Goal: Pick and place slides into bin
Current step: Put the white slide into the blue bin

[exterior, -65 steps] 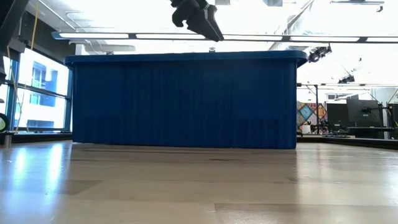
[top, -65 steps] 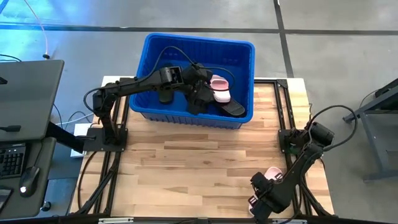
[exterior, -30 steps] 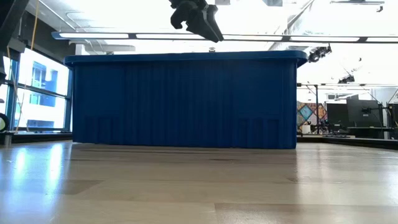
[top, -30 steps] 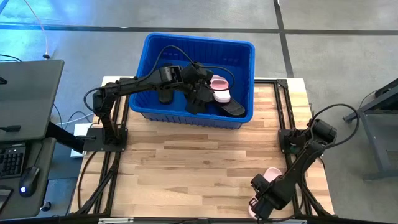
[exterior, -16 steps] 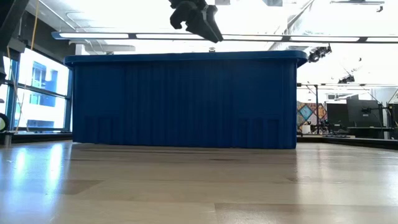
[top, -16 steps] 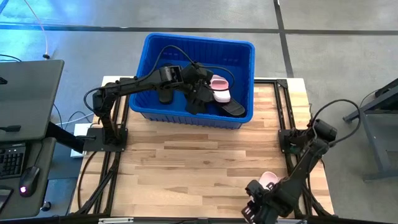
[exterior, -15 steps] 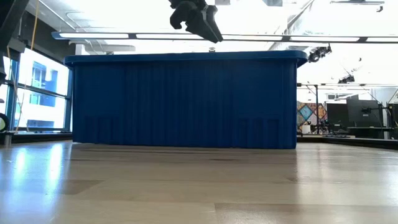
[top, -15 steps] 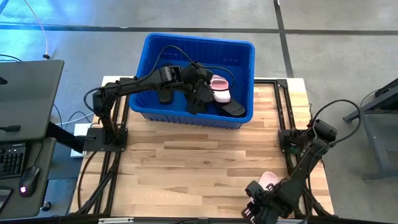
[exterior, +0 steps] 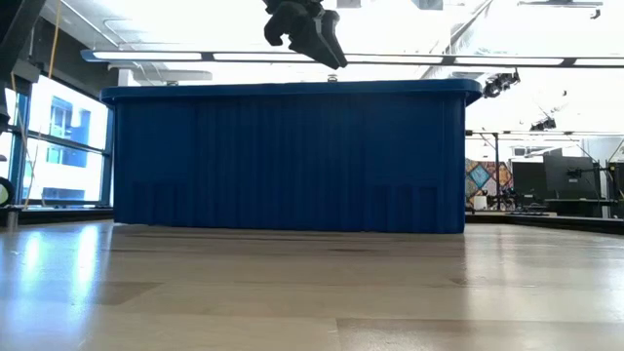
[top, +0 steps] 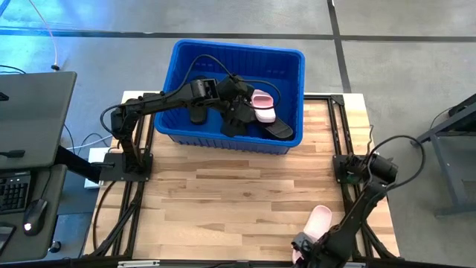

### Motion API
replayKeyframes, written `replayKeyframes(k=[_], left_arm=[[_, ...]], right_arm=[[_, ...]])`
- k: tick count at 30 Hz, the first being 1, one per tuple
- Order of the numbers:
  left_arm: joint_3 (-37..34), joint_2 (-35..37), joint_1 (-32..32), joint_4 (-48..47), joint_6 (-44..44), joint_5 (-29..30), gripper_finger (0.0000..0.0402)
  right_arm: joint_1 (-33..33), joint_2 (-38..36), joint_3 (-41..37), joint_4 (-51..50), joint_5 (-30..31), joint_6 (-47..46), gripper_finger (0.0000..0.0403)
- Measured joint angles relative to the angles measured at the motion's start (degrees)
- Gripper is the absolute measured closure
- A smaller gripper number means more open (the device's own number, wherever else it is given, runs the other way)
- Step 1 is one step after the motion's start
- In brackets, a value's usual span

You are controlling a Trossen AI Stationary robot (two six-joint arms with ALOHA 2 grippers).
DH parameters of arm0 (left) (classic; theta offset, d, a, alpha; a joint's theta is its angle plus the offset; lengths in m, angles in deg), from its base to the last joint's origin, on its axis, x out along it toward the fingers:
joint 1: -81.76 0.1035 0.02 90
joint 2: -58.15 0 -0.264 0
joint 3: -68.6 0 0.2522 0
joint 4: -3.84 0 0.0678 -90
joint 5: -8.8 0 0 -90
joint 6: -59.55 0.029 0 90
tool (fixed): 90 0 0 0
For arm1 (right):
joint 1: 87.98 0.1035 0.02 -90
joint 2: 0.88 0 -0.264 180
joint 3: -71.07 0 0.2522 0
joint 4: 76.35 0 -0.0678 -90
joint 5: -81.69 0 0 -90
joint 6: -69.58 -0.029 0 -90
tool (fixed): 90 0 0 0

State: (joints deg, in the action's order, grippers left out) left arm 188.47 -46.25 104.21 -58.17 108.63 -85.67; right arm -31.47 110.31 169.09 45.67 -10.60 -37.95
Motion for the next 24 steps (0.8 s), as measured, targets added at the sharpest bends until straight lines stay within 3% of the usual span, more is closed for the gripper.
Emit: replayKeyframes(k=[5,12,19,24], left_arm=[[0.0,0.0,0.0,0.05,0.01,0.0,0.0229],[0.0,0.0,0.0,0.07,0.02,0.0,0.0229],[0.0,0.0,0.0,0.1,0.12,0.0,0.0229],[0.0,0.0,0.0,0.24,0.13,0.0,0.0229]], right_arm=[[0.19,0.21,0.01,0.52,2.38,1.77,0.0263],[0.04,0.21,-0.32,-8.58,4.17,-0.25,0.0263],[-0.24,0.27,-5.67,3.12,3.07,0.85,0.0263],[-0.72,0.26,-8.26,-6.04,1.27,0.48,0.0263]])
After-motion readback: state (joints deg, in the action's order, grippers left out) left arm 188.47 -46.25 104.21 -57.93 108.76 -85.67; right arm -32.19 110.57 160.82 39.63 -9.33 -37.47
